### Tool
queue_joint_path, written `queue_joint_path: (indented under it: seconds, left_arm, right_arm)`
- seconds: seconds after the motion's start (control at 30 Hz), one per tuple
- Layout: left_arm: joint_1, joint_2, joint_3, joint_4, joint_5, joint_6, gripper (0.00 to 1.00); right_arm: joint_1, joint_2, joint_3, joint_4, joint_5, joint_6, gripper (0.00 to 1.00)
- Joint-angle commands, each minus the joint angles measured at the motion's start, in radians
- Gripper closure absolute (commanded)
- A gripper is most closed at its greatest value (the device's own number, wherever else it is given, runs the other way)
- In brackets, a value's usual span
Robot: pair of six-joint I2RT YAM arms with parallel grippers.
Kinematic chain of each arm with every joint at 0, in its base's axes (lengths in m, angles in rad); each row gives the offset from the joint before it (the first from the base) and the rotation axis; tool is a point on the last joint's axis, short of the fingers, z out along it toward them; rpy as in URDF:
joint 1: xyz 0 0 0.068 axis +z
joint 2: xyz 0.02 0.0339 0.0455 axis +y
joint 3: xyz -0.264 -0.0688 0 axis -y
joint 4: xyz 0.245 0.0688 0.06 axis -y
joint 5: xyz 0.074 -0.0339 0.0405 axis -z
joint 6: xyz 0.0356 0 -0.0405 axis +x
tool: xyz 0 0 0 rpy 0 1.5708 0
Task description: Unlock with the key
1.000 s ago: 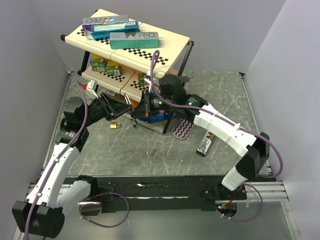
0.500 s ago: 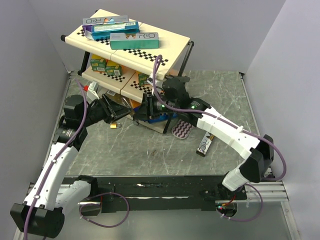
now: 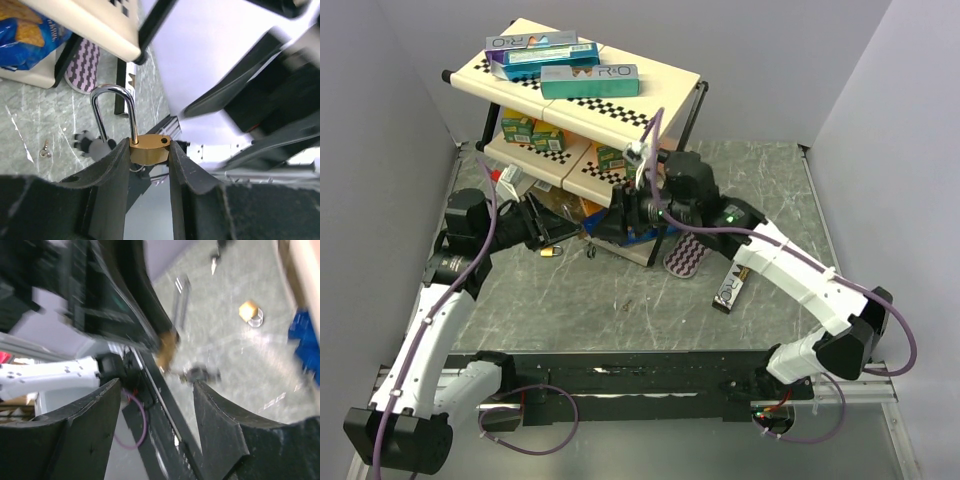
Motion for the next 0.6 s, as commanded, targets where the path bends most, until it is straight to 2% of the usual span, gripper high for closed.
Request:
queue_joint_path:
  seconds: [0.0, 0.03, 0.17, 0.2, 0.23, 0.37, 0.47, 0.57]
  left_arm:
    - [0.002, -0.020, 0.075, -0.008, 0.087, 0.121, 0.99]
    - [0.003, -0.017, 0.094, -0.033, 0.070, 0.159, 0.99]
    - [0.003, -0.013, 0.127, -0.151, -0.021, 0.221, 0.99]
    - [0.003, 0.003, 0.147, -0.230, -0.060, 0.230, 0.99]
    - [0.003, 0.015, 0.160, -0.275, -0.161, 0.241, 0.99]
    - [0.006, 0.089, 0.219, -0.484, -0.409, 0.313, 0.99]
    - [0.015, 0.104, 0.209, -0.527, -0.496, 0.342, 0.99]
    - [0.032, 0.107, 0.171, -0.550, -0.521, 0.341, 0.99]
  right_arm:
    - [-0.005, 0.011, 0.177, -0.011, -0.021, -0.069, 0.33]
    - [-0.005, 0.020, 0.194, -0.031, -0.019, -0.064, 0.27]
    - [-0.002, 0.063, 0.228, -0.042, -0.019, -0.041, 0.25]
    - [0.000, 0.066, 0.219, -0.037, -0.013, -0.038, 0.25]
    - [0.004, 0.066, 0.209, -0.025, -0.006, -0.029, 0.25]
    - [0.013, 0.046, 0.128, 0.018, 0.011, 0.009, 0.25]
    - [0.019, 0.034, 0.101, 0.024, 0.019, 0.022, 0.26]
    - [0.027, 0.022, 0.078, 0.024, 0.031, 0.022, 0.26]
